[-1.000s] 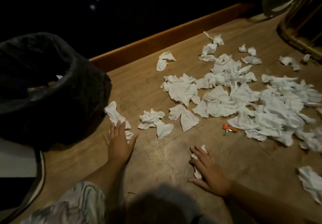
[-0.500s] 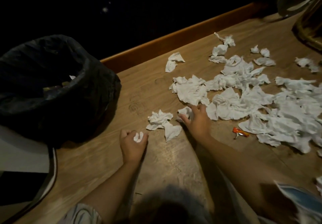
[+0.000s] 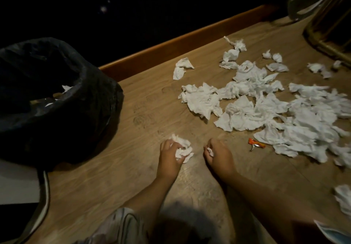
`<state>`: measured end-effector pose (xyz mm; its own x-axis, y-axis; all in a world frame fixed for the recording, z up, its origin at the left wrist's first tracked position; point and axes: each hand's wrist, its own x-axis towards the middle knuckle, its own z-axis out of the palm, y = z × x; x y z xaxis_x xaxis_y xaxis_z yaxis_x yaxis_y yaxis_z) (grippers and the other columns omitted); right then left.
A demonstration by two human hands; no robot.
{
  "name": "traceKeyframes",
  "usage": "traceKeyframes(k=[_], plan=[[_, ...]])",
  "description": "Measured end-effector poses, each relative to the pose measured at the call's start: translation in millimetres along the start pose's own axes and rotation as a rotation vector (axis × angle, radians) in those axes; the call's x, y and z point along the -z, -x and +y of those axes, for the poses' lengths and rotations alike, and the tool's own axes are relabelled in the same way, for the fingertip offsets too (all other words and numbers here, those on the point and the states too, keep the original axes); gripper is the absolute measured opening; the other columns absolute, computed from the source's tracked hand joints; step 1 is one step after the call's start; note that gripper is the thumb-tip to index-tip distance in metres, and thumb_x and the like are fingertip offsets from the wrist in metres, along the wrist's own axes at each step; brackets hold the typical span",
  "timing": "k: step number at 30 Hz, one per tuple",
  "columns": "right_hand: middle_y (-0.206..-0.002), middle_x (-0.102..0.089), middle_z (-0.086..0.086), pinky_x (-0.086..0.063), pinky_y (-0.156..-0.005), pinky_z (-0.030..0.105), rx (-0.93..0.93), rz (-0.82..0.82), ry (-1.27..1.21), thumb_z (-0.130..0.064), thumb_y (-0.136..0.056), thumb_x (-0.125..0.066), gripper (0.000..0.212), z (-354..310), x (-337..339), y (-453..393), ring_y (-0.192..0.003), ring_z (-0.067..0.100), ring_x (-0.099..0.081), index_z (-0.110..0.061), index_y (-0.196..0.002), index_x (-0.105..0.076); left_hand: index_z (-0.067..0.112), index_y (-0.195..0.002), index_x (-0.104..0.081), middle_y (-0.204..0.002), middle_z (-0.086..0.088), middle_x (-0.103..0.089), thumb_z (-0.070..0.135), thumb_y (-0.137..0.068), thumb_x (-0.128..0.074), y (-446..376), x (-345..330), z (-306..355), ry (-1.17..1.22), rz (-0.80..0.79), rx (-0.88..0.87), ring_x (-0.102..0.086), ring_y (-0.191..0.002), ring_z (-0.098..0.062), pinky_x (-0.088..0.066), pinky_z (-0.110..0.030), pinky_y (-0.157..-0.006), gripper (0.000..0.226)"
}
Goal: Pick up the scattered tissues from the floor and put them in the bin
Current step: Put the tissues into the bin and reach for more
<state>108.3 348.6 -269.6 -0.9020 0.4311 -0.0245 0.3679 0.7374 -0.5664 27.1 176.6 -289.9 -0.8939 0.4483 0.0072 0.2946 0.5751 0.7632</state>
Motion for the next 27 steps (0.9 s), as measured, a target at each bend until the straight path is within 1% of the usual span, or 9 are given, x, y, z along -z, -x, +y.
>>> traceKeyframes(k=[3, 8, 11, 14, 17, 19, 22, 25, 27], plan=[[-0.084, -0.056, -0.002, -0.041, -0.067, 0.024, -0.083, 0.069, -0.148, -0.010, -0.087, -0.061, 0.018, -28, 6, -11, -0.080, 0.015, -0.053, -0.023, -0.089, -0.049, 0.024, -0.101, -0.060, -0.101, 0.006, -0.056, 0.010, -0.071, -0.075, -1, 16, 2, 0.033, -0.007, -0.015, -0.055, -0.099, -0.020, -0.032, -0.006, -0.078, 0.037], [-0.096, -0.059, 0.004, -0.032, -0.072, 0.012, -0.107, 0.273, -0.307, -0.002, -0.085, -0.063, 0.017, -103, 23, -45, -0.089, 0.014, -0.053, -0.015, -0.095, -0.059, 0.022, -0.083, -0.069, -0.092, -0.001, -0.061, 0.011, -0.067, -0.082, -59, 116, 37, -0.174, -0.058, -0.080, -0.061, -0.083, -0.022, -0.040, -0.021, -0.067, 0.023], [-0.101, -0.063, -0.001, -0.038, -0.067, 0.009, -0.108, 0.268, -0.497, -0.009, -0.089, -0.065, 0.015, -161, 39, -63, -0.091, 0.011, -0.058, -0.014, -0.103, -0.063, 0.008, -0.080, -0.068, -0.091, -0.008, -0.053, 0.012, -0.076, -0.077, -93, 197, 62, -0.315, 0.052, -0.250, -0.058, -0.085, -0.030, -0.032, -0.026, -0.066, 0.010], [-0.094, -0.065, -0.006, -0.043, -0.060, 0.008, -0.070, 0.137, -0.651, -0.016, -0.087, -0.069, 0.014, -229, 57, -79, -0.084, 0.008, -0.060, -0.016, -0.100, -0.066, 0.003, -0.082, -0.071, -0.103, -0.006, -0.061, 0.014, -0.069, -0.084, -107, 271, 89, -0.171, 0.300, -0.288, -0.060, -0.088, -0.015, -0.040, -0.013, -0.075, 0.021], [-0.082, -0.068, -0.003, -0.053, -0.062, 0.023, -0.068, 0.094, -0.777, -0.024, -0.080, -0.077, 0.012, -298, 68, -91, -0.077, 0.013, -0.065, -0.021, -0.086, -0.067, 0.008, -0.082, -0.068, -0.082, 0.005, -0.065, 0.017, -0.065, -0.089, -100, 328, 107, 0.151, 0.473, -0.124, -0.060, -0.069, 0.004, -0.046, -0.008, -0.061, 0.028], [-0.075, -0.069, 0.000, -0.053, -0.063, 0.029, -0.064, 0.106, -0.806, -0.034, -0.077, -0.079, 0.018, -340, 67, -99, -0.073, 0.016, -0.066, -0.021, -0.078, -0.067, 0.014, -0.073, -0.059, -0.068, 0.005, -0.061, 0.024, -0.065, -0.088, -95, 355, 101, 0.233, 0.526, -0.036, -0.058, -0.058, 0.002, -0.047, -0.015, -0.054, 0.032], [-0.070, -0.068, 0.016, -0.051, -0.063, 0.041, -0.097, 0.061, -0.795, -0.059, -0.079, -0.066, 0.058, -395, 63, -103, -0.067, 0.028, -0.064, -0.001, -0.084, -0.071, 0.018, -0.053, -0.048, -0.051, 0.005, -0.052, 0.050, -0.072, -0.078, -86, 391, 81, 0.232, 0.682, 0.097, -0.049, -0.046, -0.002, -0.041, -0.020, -0.053, 0.048], [-0.063, -0.062, 0.011, -0.046, -0.060, 0.037, -0.213, -0.030, -0.876, -0.064, -0.089, -0.047, 0.066, -431, 48, -105, -0.060, 0.025, -0.058, -0.003, -0.076, -0.068, 0.017, -0.050, -0.040, -0.047, 0.005, -0.043, 0.071, -0.081, -0.053, -78, 403, 58, 0.534, 0.885, 0.315, -0.042, -0.042, -0.006, -0.035, -0.017, -0.046, 0.064], [-0.073, -0.064, 0.009, -0.043, -0.058, 0.032, -0.325, -0.088, -0.959, -0.050, -0.098, -0.040, 0.053, -447, 35, -109, -0.063, 0.023, -0.056, -0.009, -0.075, -0.065, 0.016, -0.060, -0.053, -0.059, 0.002, -0.056, 0.066, -0.086, -0.048, -77, 403, 39, 0.769, 0.960, 0.422, -0.054, -0.056, -0.015, -0.045, -0.024, -0.059, 0.057]])
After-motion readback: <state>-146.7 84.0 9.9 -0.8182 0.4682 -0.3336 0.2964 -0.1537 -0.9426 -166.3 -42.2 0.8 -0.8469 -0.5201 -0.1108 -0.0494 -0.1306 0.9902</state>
